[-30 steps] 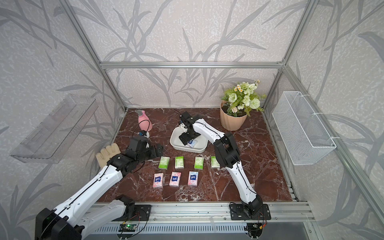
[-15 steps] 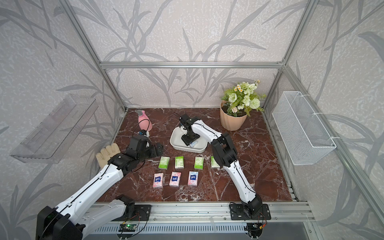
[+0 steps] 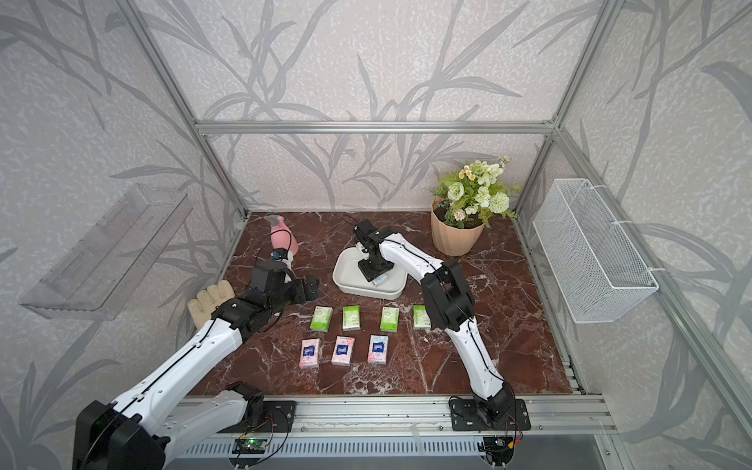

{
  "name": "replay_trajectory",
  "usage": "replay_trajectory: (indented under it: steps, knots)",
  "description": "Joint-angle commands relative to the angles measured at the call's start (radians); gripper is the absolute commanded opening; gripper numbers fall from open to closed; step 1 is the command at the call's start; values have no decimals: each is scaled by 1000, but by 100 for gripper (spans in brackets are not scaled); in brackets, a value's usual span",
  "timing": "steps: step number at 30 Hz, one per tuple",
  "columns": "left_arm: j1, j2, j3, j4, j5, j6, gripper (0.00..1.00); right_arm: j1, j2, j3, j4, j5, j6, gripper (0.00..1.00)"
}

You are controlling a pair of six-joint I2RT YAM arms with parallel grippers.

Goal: Take the pocket tissues out of the storage box
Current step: Pick up the pocket tissues from the storage box, then place the pocket tissues at the center of the board.

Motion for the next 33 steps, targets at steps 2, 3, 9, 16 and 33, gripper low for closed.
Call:
replay_trajectory:
  steps: [2, 3, 9, 16, 33]
  knots:
    - [9, 9, 39, 78, 47, 103, 100, 0, -152, -71, 44, 40, 96, 54]
    - [9, 11, 39, 94, 62, 119, 100, 0, -181, -98, 52, 44, 115, 54]
    - [10, 33, 34, 180, 164, 200, 100, 0, -371, -282, 67, 80, 229, 54]
    - [11, 74, 27, 278, 293, 298, 100, 1, -634, -552, 45, 129, 385, 53]
    - [12, 159, 37, 362, 398, 409, 100, 81, -1031, -1133, 66, 149, 733, 53]
